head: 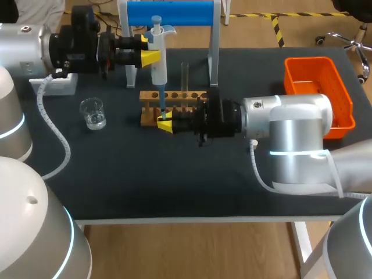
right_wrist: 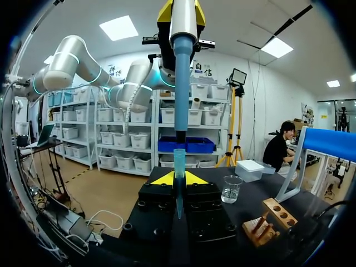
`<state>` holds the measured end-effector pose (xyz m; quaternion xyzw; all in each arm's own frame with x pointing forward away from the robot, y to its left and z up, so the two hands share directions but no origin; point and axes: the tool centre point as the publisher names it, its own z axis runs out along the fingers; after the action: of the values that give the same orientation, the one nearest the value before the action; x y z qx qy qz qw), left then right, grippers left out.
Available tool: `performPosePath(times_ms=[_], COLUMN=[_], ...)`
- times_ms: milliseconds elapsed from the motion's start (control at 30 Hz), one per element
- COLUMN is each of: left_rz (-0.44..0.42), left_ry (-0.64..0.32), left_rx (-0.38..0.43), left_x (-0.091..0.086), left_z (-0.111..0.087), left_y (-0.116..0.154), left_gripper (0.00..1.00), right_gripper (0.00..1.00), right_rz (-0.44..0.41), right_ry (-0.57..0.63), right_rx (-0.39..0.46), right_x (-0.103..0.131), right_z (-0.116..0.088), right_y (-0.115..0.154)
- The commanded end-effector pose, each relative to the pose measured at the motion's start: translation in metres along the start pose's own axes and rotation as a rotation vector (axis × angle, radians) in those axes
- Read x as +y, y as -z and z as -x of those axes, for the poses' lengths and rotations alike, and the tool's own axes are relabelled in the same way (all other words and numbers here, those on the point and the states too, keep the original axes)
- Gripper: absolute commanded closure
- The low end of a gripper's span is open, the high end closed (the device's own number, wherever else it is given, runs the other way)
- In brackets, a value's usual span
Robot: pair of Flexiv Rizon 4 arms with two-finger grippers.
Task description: Invert the test tube, pick up the pipette, mount the tip to pipette, aspirate from beaker and dispense into the tube, eject the tip, return the pipette, and cap with the stopper.
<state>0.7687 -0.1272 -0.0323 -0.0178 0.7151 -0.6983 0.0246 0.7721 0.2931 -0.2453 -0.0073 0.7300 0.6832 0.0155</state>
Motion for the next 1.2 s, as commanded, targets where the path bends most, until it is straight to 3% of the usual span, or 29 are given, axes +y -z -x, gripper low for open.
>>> performPosePath(times_ms=[33,600,800,1200], left_rz=[-0.002,-0.002,-0.002,-0.002], left_ry=[-0.001,-0.001,-0.001,-0.001], left_rx=[-0.001,-0.001,-0.001,-0.001], left_x=[0.000,0.000,0.000,0.000], left_z=[0.000,0.000,0.000,0.000], left_y=[0.000,0.000,0.000,0.000], left_gripper=[1.00,1.00,1.00,1.00], right_gripper=[1.00,1.00,1.00,1.00], right_rz=[-0.004,0.017,0.082,0.093], right_ry=[0.005,0.044,0.019,0.002], right_rx=[0.001,-0.002,-0.013,-0.019], right_x=[0.001,0.013,0.016,0.016], right_z=[0.002,0.000,-0.001,-0.003], right_y=[-0.001,0.001,0.001,0.000])
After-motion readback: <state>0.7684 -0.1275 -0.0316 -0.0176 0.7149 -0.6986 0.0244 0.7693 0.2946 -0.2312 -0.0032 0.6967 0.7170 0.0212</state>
